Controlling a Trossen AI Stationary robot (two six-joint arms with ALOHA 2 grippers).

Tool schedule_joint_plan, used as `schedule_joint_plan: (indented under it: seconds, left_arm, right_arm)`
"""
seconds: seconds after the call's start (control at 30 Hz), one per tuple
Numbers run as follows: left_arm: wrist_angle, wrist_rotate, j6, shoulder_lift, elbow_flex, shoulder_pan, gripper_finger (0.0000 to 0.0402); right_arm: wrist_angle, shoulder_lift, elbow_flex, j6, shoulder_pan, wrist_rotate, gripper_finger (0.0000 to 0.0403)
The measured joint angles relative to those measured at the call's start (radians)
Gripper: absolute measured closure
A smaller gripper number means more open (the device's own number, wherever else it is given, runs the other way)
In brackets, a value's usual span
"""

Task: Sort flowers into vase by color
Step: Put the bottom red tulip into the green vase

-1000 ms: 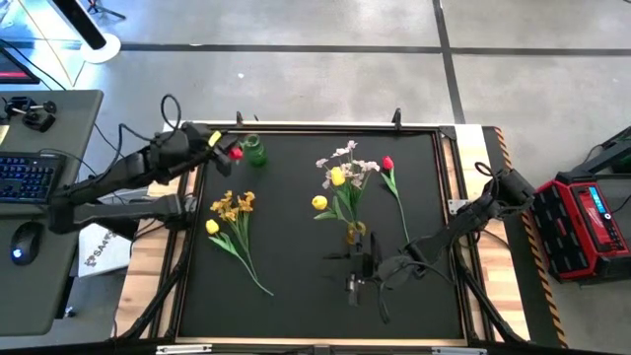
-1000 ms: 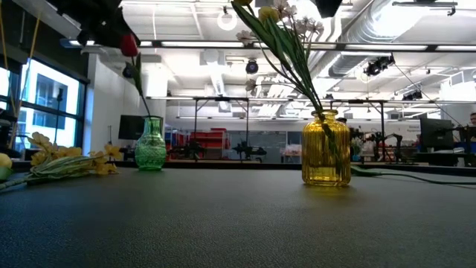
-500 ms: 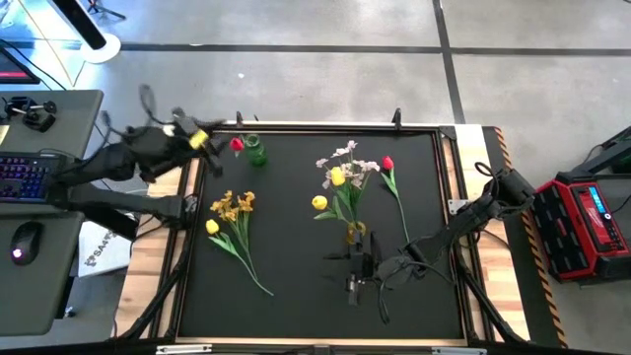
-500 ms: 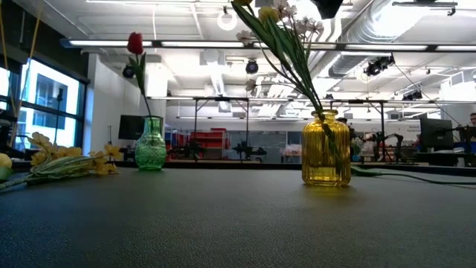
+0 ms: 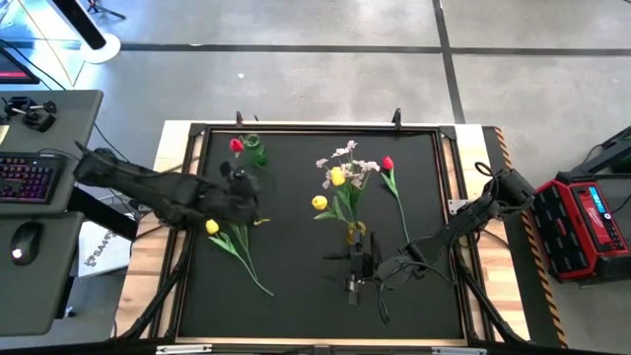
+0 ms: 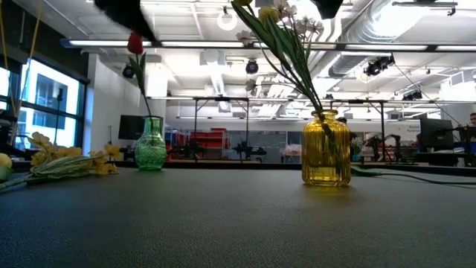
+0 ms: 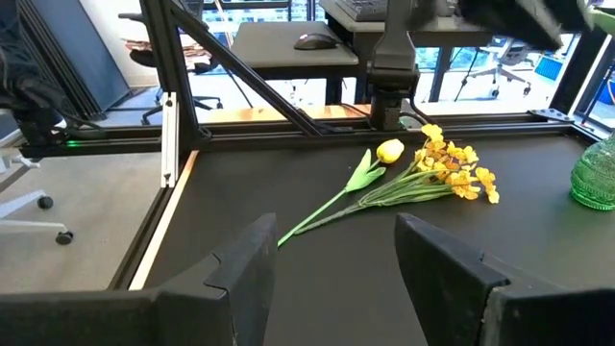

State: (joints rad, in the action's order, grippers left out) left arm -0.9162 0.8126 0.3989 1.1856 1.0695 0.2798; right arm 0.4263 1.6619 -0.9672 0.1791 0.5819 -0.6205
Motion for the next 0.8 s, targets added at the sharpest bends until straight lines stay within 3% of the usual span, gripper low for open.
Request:
schedule_joint_plan:
  seconds: [0.17,0.3,0.53,0.8]
  left_arm:
    - [-0.251,0.205,0.232,0.081,0.0,-0.127,0.0275]
    - [-0.283,0.319,0.244,0.085,0.0,-0.274,0.0286]
    - [-0.277,0.387,0.119,0.071,0.0,-0.485,0.031]
    - [-0.238,0.343,-0.005,0.038,0.033,-0.484,0.0323]
  right_arm:
    - [0.0,0.0,0.0,0.0,0.0,0.0,0.0203]
    - [0.0,0.0,0.0,-0.003,0.0,0.0,0.0203]
    - [-0.011,0.003,0.0,0.004,0.0,0.0,0.0203]
    - [-0.01,0.04,0.0,0.027,-0.004,0.0,0.0203]
